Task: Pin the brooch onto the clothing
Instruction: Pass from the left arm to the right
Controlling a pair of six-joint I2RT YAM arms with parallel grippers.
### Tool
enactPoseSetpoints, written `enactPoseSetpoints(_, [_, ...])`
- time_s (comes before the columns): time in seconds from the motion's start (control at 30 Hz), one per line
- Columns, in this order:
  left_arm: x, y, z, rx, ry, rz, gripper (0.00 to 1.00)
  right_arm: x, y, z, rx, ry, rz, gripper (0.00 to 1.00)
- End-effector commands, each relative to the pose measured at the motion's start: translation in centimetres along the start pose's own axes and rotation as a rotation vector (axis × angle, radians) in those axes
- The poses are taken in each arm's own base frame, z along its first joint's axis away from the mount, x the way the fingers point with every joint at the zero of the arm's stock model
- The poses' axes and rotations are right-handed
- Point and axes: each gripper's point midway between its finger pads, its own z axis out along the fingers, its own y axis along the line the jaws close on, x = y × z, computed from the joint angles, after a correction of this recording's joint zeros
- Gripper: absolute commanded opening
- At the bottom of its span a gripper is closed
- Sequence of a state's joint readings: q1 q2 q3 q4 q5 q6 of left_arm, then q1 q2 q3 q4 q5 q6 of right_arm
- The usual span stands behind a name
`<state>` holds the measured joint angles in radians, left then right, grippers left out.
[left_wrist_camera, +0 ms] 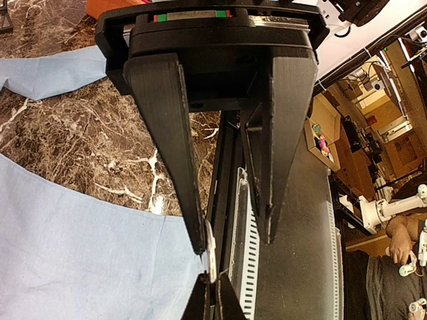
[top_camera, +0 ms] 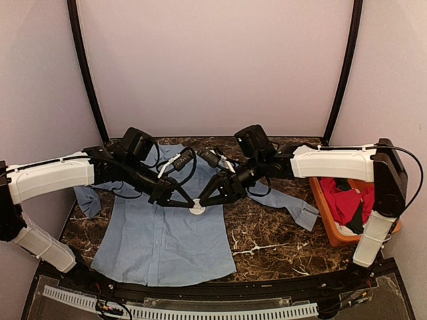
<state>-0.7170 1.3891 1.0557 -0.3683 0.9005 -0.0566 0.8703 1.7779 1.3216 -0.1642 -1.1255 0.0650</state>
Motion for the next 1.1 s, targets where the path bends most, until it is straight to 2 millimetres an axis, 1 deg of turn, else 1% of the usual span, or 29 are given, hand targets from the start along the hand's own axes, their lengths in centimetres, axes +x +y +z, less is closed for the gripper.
enactPoseSetpoints(0.0, [0.1, -0.1, -0.3, 0.0, -0.012, -0.005, 0.01, -1.0, 1.0, -0.2, -0.014, -0.026, -0.049, 0.27])
enactPoseSetpoints(0.17, [0.0, -0.2, -0.4, 0.001, -0.017, -0.003, 0.01, -1.0, 0.3, -0.1, 0.013, -0.026, -0.043, 0.25])
enactPoseSetpoints(0.33, [0.0, -0.2, -0.4, 0.002, -0.021, -0.002, 0.01, -0.9, 0.1, 0.1, 0.014, -0.023, -0.038, 0.22])
enactPoseSetpoints(1.07, [-0.2, -0.5, -0.6, 0.006, -0.038, 0.005, 0.01, 0.1, -1.0, 0.5, 0.029, -0.003, -0.011, 0.2])
